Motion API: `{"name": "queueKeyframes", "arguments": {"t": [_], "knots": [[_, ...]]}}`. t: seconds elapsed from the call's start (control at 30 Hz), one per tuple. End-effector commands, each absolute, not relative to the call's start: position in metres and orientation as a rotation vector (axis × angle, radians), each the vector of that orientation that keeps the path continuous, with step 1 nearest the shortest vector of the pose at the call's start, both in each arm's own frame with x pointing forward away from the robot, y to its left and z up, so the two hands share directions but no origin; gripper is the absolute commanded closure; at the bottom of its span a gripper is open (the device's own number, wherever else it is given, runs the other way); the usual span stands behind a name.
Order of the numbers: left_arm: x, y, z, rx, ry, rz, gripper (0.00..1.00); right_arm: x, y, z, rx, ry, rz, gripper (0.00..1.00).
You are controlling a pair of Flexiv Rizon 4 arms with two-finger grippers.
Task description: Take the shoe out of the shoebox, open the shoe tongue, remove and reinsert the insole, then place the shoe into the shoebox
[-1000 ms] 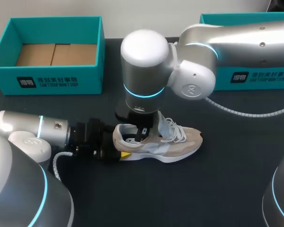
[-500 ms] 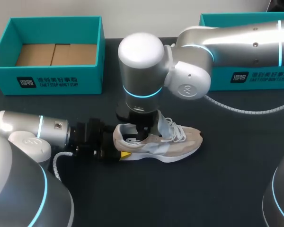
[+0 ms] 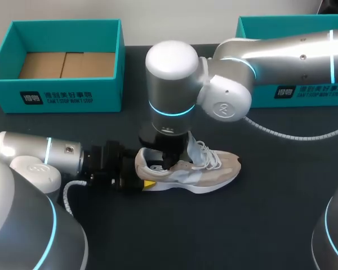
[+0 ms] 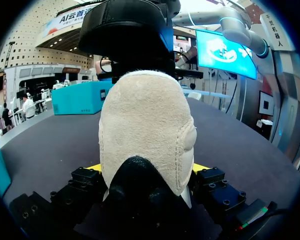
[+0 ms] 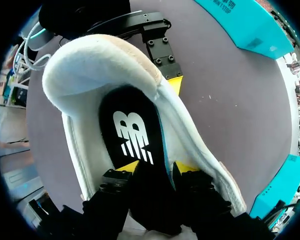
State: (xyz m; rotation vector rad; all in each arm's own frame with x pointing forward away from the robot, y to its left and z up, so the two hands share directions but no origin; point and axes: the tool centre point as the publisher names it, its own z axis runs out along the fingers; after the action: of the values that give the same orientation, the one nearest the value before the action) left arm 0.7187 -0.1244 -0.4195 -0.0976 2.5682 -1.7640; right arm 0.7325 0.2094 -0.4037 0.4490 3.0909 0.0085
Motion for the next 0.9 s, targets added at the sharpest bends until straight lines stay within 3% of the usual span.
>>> {"name": "queueKeyframes", "arguments": {"t": [0.03, 0.13, 0.47, 0.9], "knots": [[0.718, -0.123, -0.422, -0.097, 2.571, -1.761, 1.00, 0.725, 0.213, -0.427, 0.465, 3.109, 0.007, 0.64], [0.718, -0.123, -0.422, -0.097, 2.571, -1.761, 1.00, 0.718, 0.215, -0.432, 0.475, 3.122, 0.003, 1.00], [0.718, -0.123, -0.422, -0.097, 2.571, -1.761, 1.00, 0.714, 0.211, -0.427, 0.583, 3.099, 0.020, 1.00], [0.718, -0.123, -0.422, -0.097, 2.571, -1.761, 1.00, 0.724, 0.185, -0.381, 0.641, 3.009, 0.016, 1.00]]}}
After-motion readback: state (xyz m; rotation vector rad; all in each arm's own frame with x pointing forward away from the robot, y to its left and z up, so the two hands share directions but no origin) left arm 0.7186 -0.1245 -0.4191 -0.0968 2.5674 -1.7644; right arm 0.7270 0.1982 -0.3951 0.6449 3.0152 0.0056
